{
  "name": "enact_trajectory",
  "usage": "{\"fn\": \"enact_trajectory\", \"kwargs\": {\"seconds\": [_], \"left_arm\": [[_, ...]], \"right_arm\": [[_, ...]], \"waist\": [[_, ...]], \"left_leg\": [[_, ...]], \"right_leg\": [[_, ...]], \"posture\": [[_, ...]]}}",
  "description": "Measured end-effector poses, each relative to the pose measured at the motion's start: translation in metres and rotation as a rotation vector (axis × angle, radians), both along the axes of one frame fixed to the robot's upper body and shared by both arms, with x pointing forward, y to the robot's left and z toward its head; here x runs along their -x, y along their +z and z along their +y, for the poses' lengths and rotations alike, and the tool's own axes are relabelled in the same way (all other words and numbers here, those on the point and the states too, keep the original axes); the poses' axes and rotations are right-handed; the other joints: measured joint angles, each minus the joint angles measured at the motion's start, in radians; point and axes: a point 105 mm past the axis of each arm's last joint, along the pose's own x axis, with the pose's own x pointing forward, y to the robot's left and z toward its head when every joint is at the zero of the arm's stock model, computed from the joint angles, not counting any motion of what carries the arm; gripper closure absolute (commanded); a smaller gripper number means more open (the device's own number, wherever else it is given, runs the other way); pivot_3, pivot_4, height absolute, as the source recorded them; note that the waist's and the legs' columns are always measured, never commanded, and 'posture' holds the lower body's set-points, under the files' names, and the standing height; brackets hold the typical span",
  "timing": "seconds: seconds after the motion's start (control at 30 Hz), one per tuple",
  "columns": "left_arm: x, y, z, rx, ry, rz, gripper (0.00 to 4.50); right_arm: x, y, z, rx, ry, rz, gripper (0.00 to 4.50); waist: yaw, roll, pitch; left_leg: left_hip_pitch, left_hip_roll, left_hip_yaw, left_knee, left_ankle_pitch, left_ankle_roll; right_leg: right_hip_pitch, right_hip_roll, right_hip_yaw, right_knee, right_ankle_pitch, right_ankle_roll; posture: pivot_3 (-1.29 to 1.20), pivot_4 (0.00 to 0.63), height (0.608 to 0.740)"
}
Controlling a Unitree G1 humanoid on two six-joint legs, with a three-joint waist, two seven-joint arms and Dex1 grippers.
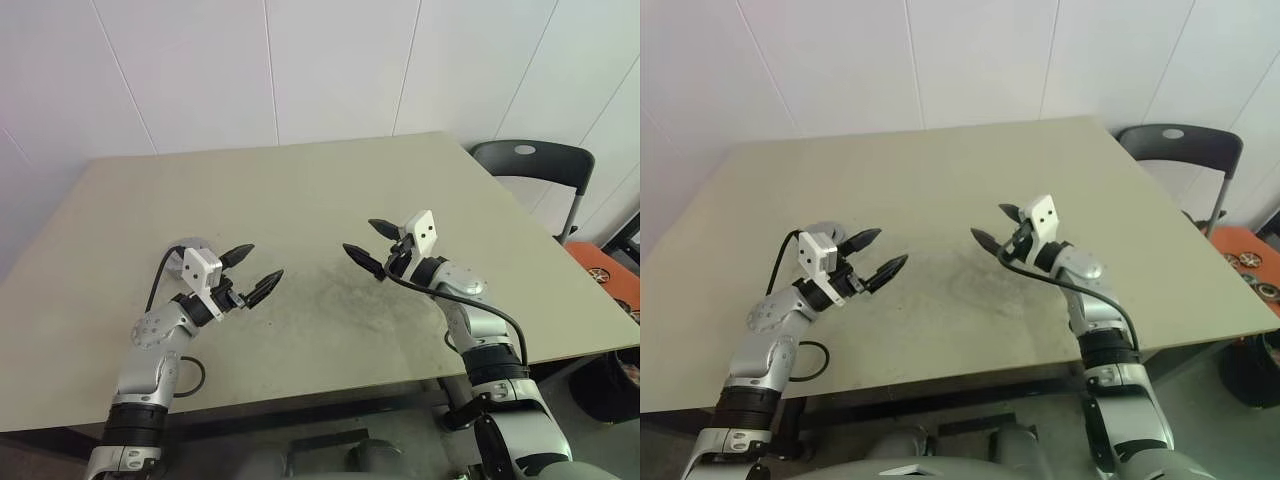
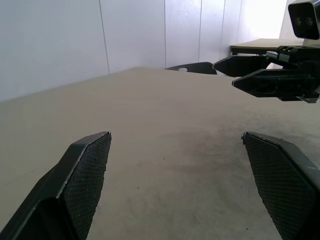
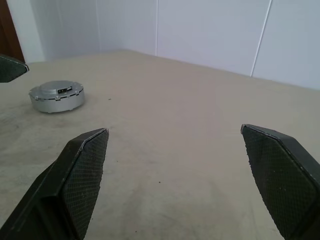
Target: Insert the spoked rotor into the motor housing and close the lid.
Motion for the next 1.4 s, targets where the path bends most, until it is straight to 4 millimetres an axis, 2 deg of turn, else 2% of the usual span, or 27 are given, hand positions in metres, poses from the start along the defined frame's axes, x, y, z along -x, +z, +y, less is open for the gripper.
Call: {"fn": "enact_trajectory", "kwargs": {"seconds": [1.4], "left_arm": [[-0.0009,-0.0005,-0.0011,-0.010,-0.004,0.001,0.00]], "right_arm": [[-0.0004,-0.0013,0.0013,0.013,-0.005,-0.001,0.05]], "waist": [[0.000,0.000,0.000]], "left_leg": [[0.000,0.000,0.000,0.001,0.000,0.000]], "right_leg": [[0.000,0.000,0.000,0.001,0.000,0.000]], "posture": [[0.00,0.000,0.740]]}}
